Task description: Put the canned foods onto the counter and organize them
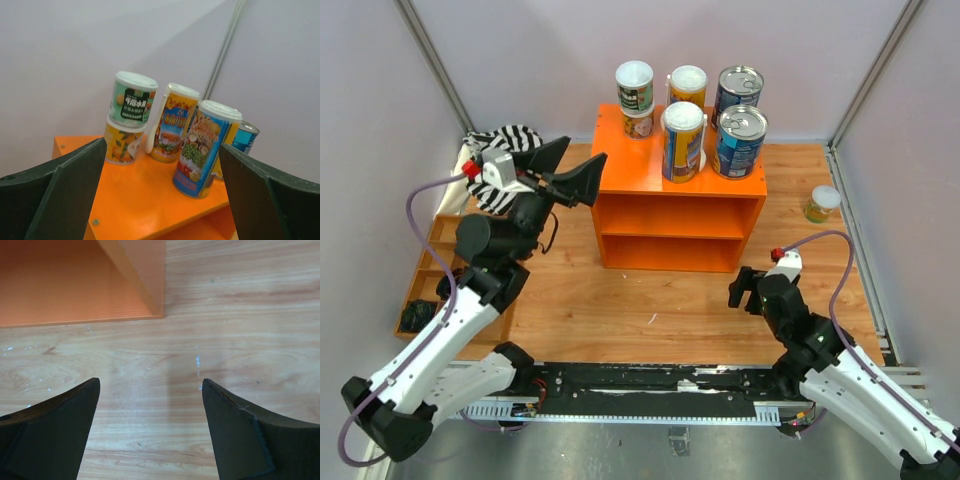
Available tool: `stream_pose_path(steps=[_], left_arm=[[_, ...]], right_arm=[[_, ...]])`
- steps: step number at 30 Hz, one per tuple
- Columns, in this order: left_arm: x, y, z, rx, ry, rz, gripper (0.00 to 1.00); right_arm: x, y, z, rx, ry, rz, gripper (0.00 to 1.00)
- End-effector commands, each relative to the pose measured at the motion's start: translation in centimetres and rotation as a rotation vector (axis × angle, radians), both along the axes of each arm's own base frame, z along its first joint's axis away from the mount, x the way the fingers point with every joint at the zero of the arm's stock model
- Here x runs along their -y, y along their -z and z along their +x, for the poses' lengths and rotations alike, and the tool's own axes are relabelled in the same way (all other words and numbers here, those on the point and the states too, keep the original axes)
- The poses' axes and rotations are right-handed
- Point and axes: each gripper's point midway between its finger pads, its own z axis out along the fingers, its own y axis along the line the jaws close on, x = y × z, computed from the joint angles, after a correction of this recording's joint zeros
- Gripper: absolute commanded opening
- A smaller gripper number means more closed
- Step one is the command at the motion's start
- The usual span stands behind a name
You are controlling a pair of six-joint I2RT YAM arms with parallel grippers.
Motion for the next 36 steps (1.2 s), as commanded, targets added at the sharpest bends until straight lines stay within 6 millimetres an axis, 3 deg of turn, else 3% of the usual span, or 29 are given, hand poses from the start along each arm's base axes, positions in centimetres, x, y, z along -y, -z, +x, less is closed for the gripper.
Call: stream_pose_path(steps=[1, 5, 9, 19, 24, 30, 35, 36], left_arm=[[-1.6, 4.3, -0.8, -0.154, -0.115, -0.024, 0.99], [-0.5, 6.4, -3.2, -0.224, -0.088, -0.037, 0.99], [2.1, 8.6, -5.1, -0.272, -0.064, 0.017, 0.99], [4.8, 14.1, -7.5, -0.342, -0.057, 0.104, 0.99], [5.3, 17.5, -8.4, -0.374, -0.042, 0.121, 0.99], [6.1, 21.4, -9.4, -0.411, 0.013, 0.113, 0.99], [6.5, 23.9, -9.8, -0.429, 0.044, 0.113, 0.99], [6.6, 24.3, -9.9, -0.429, 0.054, 0.109, 0.99]], right_arm=[[3.7, -0.6, -1.0, -0.009, 0.183, -0.022, 0.84], [6.4, -0.3, -2.3, -0.015, 0.31, -0.031, 0.84], [8.2, -0.8, -3.0, 0.013, 0.414, -0.004, 0.83], [11.9, -4.8, -2.1, 0.105, 0.641, -0.108, 0.8], [12.0, -4.7, 0.3, 0.063, 0.66, -0.082, 0.81], [13.5, -3.9, 4.4, 0.003, 0.629, 0.015, 0.86], [15.3, -4.9, 7.4, 0.005, 0.638, -0.02, 0.99], [15.6, -5.0, 8.0, 0.005, 0.642, -0.031, 0.98]])
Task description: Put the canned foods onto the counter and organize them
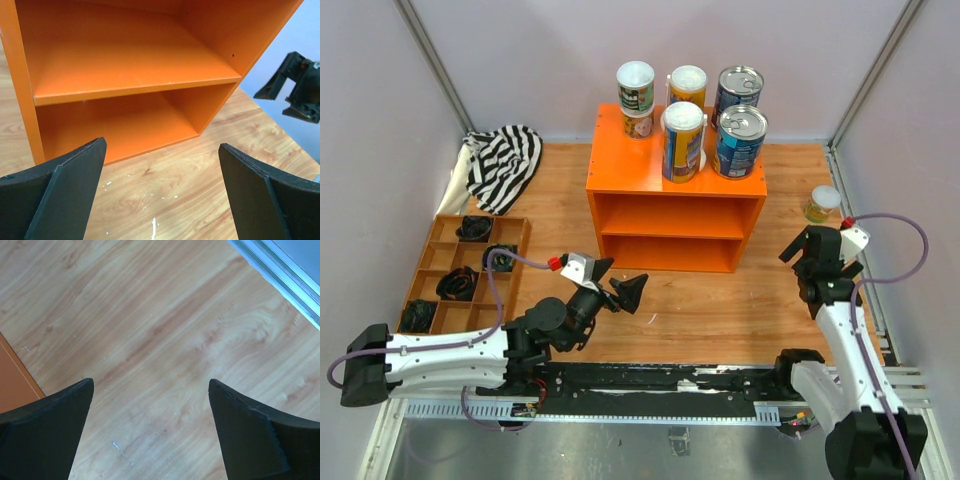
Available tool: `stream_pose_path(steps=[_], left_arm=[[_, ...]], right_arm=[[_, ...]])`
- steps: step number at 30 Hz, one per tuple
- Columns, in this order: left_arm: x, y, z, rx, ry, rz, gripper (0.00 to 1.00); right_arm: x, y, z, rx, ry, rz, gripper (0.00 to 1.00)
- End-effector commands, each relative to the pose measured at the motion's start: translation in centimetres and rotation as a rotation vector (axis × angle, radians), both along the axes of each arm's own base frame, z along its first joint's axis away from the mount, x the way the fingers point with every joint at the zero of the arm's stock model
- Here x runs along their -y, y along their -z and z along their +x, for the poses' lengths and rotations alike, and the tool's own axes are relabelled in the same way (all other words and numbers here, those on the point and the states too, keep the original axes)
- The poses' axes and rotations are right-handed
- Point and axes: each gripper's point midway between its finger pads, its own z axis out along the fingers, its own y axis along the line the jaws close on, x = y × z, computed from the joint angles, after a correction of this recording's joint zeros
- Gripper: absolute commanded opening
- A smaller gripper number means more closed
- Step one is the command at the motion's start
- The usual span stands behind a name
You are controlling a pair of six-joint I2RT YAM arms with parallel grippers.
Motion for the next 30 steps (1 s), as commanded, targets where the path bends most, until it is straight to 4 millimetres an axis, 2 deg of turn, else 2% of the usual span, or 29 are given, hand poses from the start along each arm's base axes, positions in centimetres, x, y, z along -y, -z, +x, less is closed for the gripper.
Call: stream_pose_path(steps=[1, 6, 12, 13, 14, 22, 26, 30], left_arm=[[0.3, -0.4, -0.4, -0.005, 0.015, -0.118, 0.99], [0.8, 1.5, -1.0, -0.015, 0.063, -0.155, 0.99], [0.2, 3.4, -1.7, -0.004, 0.098, -0.197, 0.99], [-0.2, 3.8, -1.8, 0.006, 0.1, -0.216, 0.99], [-0.3, 4.0, -1.9, 0.009, 0.102, -0.222, 0.99], [0.1, 5.5, -2.8, 0.003, 0.167, -0.233, 0.99], [0.5, 5.6, -3.1, 0.015, 0.195, -0.234, 0.99], [0.0, 5.6, -3.1, 0.025, 0.186, -0.245, 0.99]], right_arm=[[0.3, -3.2, 4.6, 0.088, -0.087, -0.038, 0.98], [1.5, -2.5, 8.1, 0.089, -0.056, -0.02, 0.98], [2.9, -1.0, 12.5, 0.077, -0.025, -0.011, 0.98], [3.5, -0.3, 14.3, 0.08, -0.015, -0.015, 0.98], [3.8, 0.0, 14.9, 0.074, -0.007, -0.02, 0.98], [7.2, 1.5, 18.3, 0.043, 0.049, -0.08, 0.98], [8.6, 1.8, 19.3, 0.03, 0.074, -0.105, 0.98], [9.5, 2.0, 20.5, 0.03, 0.072, -0.117, 0.98]])
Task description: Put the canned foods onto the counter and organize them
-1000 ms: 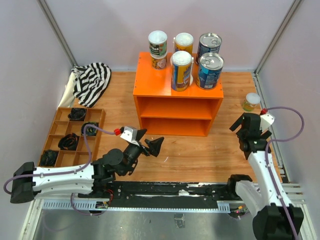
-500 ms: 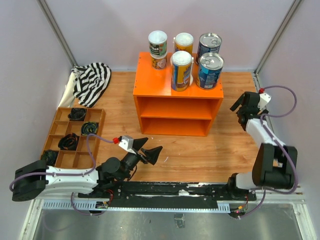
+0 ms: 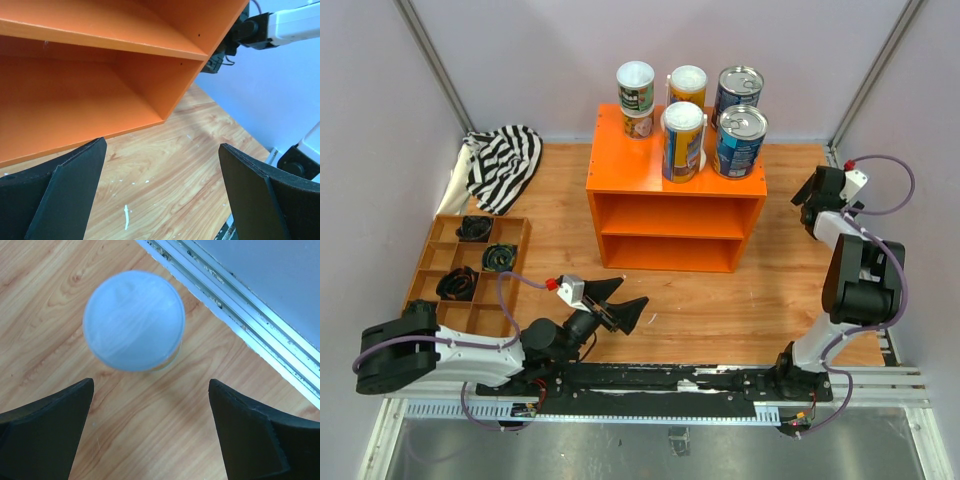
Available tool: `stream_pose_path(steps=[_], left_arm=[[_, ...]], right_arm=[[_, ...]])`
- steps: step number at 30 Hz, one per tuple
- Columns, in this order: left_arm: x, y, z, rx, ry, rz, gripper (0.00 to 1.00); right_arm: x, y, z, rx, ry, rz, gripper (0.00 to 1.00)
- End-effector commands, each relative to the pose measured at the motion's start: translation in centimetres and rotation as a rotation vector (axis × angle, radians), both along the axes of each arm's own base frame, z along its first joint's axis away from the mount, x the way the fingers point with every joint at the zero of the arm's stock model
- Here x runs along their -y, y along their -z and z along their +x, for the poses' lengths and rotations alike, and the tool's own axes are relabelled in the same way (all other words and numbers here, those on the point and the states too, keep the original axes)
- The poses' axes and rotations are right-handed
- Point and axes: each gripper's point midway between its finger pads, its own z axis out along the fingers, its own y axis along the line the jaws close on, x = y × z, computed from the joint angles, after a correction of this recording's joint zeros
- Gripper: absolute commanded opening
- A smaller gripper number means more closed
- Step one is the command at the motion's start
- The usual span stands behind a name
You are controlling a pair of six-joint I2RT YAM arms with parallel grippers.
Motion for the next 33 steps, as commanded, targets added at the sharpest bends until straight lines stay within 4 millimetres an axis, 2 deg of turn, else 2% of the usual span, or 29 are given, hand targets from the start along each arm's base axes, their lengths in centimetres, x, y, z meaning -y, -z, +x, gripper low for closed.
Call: stream_pose_path(steps=[1, 8, 23, 25, 28, 33], left_arm=[[-1.1, -0.3, -0.4, 0.024, 0.002, -0.052, 0.99], [-1.7, -0.5, -0.4, 0.035, -0.013, -0.06, 0.99], [-2.2, -0.2, -0.2, 0.037, -0.029, -0.057, 0.99], [-2.2, -0.2, -0.2, 0.036, -0.031, -0.057, 0.99], [-2.2, -0.3, -0.2, 0.038, -0.031, -0.057, 0.99], [-2.3, -0.5, -0.2, 0.042, -0.032, -0.065, 0.99]], right_arm=[[2.1, -1.4, 1.8, 0.033, 0.021, -0.062, 0.98], [3.3, -1.5, 3.5, 0.031, 0.014, -0.109, 0.98], [4.1, 1.1, 5.6, -0.024, -0.002, -0.088, 1.0], [4.0, 1.4, 5.8, -0.029, -0.013, -0.079, 0.95], [3.7, 1.4, 6.0, -0.024, -0.03, -0.068, 0.75], [3.2, 2.0, 5.6, -0.039, -0.04, -0.038, 0.52]])
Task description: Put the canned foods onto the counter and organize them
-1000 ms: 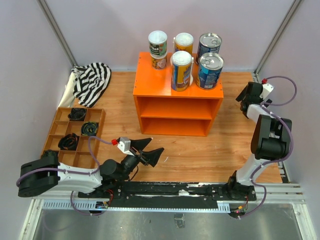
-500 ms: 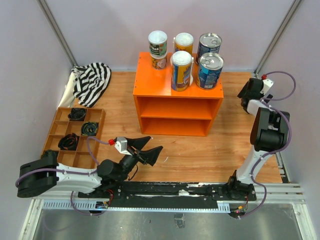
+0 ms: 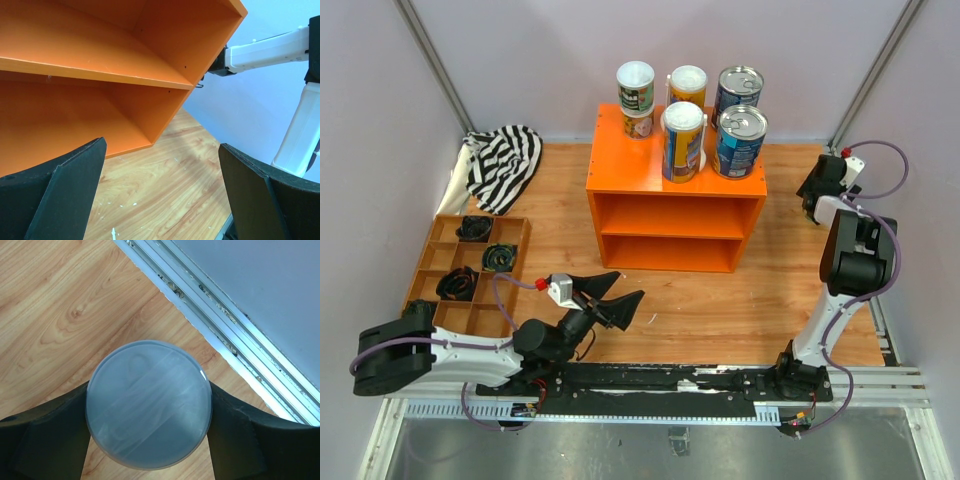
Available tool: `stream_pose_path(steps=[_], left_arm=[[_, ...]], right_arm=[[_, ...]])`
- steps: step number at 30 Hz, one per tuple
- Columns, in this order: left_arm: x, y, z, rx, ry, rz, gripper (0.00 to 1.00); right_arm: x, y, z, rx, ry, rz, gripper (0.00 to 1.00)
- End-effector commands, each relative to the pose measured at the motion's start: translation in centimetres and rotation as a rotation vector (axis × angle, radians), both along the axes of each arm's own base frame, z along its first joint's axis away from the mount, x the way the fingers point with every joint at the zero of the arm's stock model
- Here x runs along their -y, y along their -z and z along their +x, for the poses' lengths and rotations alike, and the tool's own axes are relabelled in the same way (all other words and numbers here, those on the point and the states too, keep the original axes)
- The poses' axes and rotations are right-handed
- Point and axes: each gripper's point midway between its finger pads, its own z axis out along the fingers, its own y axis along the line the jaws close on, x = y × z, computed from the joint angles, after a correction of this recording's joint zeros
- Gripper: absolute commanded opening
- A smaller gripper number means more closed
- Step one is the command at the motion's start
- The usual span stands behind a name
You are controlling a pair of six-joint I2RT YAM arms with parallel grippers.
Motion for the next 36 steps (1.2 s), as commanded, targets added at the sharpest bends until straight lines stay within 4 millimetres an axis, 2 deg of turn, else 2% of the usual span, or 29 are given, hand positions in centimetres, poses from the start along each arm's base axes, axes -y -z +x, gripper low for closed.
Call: stream_pose_path(steps=[1, 3, 10, 13, 18, 22, 28, 36], left_arm=[[-1.6, 2.5, -0.3, -0.005, -0.015, 0.048, 0.99], [-1.6, 2.3, -0.3, -0.005, -0.014, 0.046, 0.99], [-1.5, 1.3, -0.7, -0.022, 0.016, 0.017, 0.99], [-0.9, 1.1, -1.0, -0.022, 0.044, 0.043, 0.99], [0.3, 0.8, -1.6, -0.041, 0.097, 0.086, 0.99], [0.7, 1.2, -2.0, -0.08, 0.128, 0.088, 0.99], [0.5, 1.3, -2.2, -0.109, 0.136, 0.084, 0.99], [0.3, 0.9, -2.6, -0.126, 0.157, 0.078, 0.99]], right_arm=[[0.1, 0.2, -0.2, -0.007, -0.007, 0.037, 0.5], [-0.3, 0.5, -0.7, -0.012, -0.009, 0.053, 0.43], [-1.9, 0.4, -4.0, -0.016, -0.006, 0.115, 0.32], [-2.8, 0.1, -6.1, -0.022, -0.007, 0.142, 0.32], [-4.5, 0.8, -10.2, -0.07, -0.013, 0.191, 0.32], [-6.2, 0.2, -13.3, -0.062, -0.037, 0.208, 0.32], [-8.9, 0.2, -17.8, -0.062, -0.087, 0.223, 0.32], [-13.0, -0.4, -22.1, -0.05, -0.183, 0.215, 0.31]])
